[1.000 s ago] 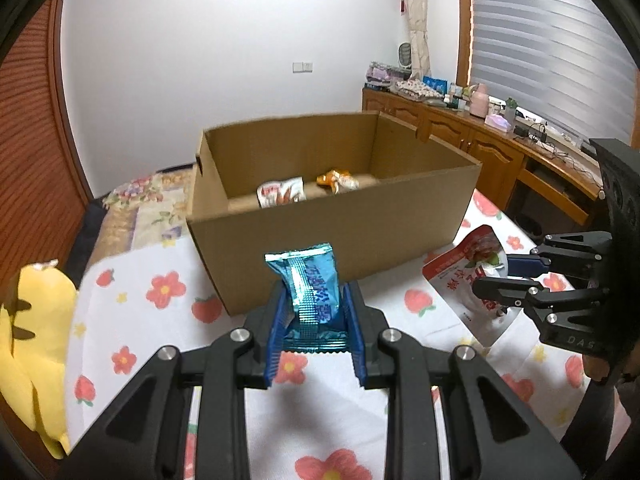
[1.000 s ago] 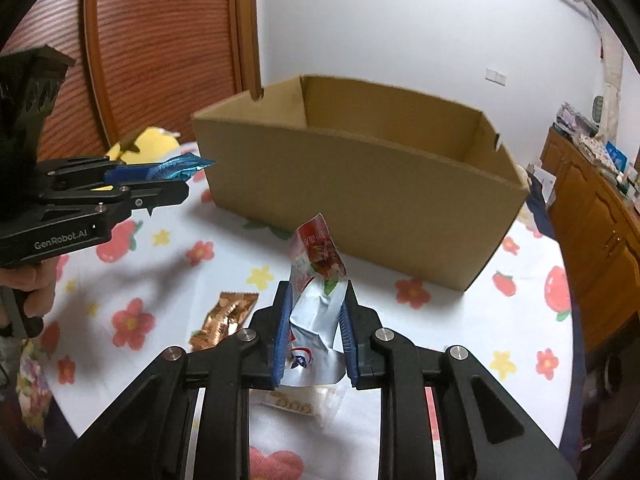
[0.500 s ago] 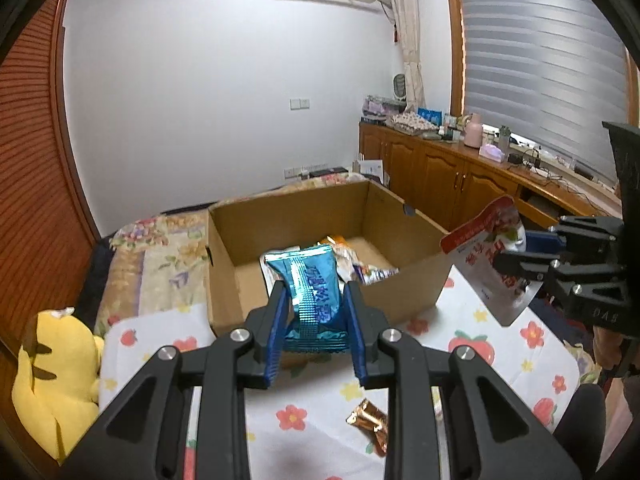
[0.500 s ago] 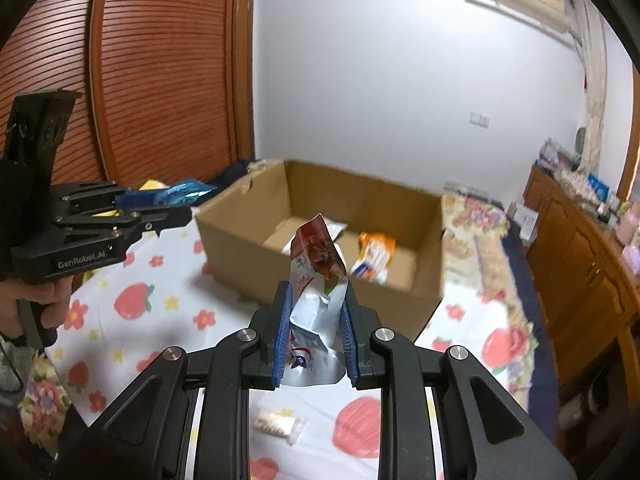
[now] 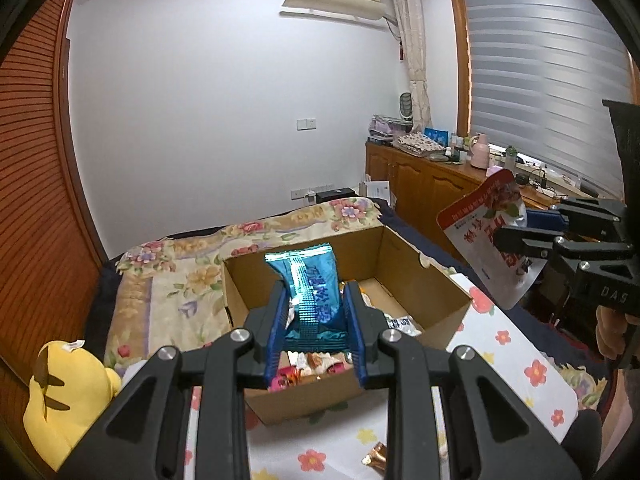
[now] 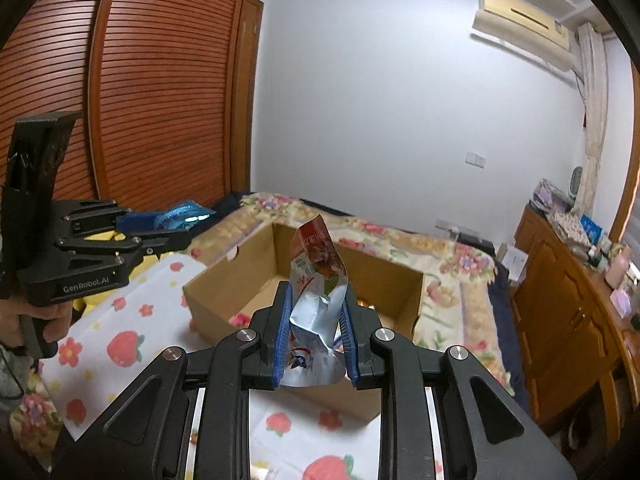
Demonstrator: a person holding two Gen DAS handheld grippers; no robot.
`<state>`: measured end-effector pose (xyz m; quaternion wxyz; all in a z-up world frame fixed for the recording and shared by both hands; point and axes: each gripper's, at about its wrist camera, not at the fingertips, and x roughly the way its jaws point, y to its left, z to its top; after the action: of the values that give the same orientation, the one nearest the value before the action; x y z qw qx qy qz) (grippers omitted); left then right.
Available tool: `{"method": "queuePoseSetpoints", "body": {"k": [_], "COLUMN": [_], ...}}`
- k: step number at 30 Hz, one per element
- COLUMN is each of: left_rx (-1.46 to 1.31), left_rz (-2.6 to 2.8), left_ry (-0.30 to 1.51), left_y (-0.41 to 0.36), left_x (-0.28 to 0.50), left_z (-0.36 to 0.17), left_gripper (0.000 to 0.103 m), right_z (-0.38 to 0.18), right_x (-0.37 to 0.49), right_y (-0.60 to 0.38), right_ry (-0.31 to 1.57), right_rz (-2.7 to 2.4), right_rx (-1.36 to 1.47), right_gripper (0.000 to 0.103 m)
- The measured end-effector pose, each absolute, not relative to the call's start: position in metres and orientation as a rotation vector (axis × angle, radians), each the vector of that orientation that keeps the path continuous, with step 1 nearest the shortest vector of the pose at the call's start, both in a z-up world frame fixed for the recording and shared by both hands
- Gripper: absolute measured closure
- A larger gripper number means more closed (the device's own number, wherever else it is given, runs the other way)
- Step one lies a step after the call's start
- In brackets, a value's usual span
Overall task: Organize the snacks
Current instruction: 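Carry both held snacks over the cardboard box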
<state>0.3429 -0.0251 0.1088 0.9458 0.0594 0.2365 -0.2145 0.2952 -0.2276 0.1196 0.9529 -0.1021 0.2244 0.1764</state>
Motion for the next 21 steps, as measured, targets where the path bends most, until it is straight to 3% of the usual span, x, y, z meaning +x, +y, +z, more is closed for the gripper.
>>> {"method": "queuePoseSetpoints", "body": {"k": [8, 21], "left_rx": [0.115, 0.123], "left_rz": [-0.437, -0.445], "left_ry": [0.535, 0.657], "left_y": [-0.036, -0.047], "left_x": [0.382, 0.423], "left_z": [0.082, 0.031], "left_gripper": [0.077, 0.077], "right_z": [0.108, 0.040], "right_x": [0.331, 0.399], "right_y": [-0.229, -0.220], "right_ry": [0.472, 0.601], "right_rz": [0.380, 0.388], "right_rx": [-0.195, -0.144], "right_gripper": [0.082, 0.082]}}
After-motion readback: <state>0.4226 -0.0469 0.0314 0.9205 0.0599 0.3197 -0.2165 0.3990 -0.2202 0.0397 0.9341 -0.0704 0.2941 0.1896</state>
